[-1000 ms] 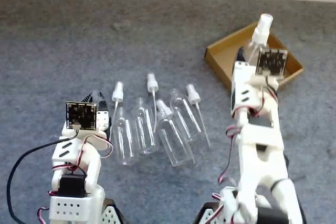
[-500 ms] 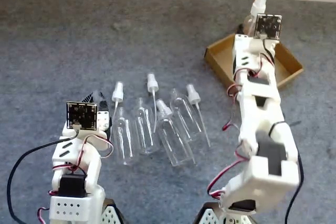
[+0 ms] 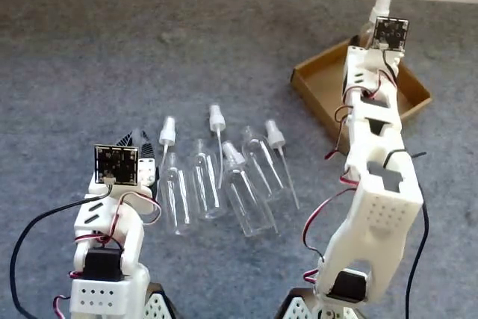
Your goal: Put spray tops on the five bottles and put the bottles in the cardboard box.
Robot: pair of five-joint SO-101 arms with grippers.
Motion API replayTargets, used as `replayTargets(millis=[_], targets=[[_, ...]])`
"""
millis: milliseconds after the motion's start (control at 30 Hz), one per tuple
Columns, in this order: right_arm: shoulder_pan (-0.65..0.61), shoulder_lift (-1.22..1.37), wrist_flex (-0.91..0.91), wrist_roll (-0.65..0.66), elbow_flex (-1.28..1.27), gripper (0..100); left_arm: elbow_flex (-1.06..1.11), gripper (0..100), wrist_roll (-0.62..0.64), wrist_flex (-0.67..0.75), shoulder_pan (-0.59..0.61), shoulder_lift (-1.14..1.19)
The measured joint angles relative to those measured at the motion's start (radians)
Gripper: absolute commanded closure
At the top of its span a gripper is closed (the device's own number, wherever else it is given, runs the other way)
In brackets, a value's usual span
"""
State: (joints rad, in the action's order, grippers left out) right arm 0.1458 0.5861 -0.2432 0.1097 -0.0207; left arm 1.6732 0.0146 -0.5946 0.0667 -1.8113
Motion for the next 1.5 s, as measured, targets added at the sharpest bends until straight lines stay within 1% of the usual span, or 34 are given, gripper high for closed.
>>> replayTargets(millis=[200,800,1300,1500], targets=[[0.008,0.115,0.0,0.0,0.118,91.4,0.0,99,0.0,0.0,0.0,0.0],[0.006,0.336,-0.003,0.0,0.359,91.4,0.0,99,0.0,0.0,0.0,0.0],[0.006,0.367,-0.005,0.0,0.394,90.8,0.0,99,0.0,0.0,0.0,0.0],[0.008,0.367,-0.005,0.0,0.394,80.6,0.0,99,0.0,0.0,0.0,0.0]])
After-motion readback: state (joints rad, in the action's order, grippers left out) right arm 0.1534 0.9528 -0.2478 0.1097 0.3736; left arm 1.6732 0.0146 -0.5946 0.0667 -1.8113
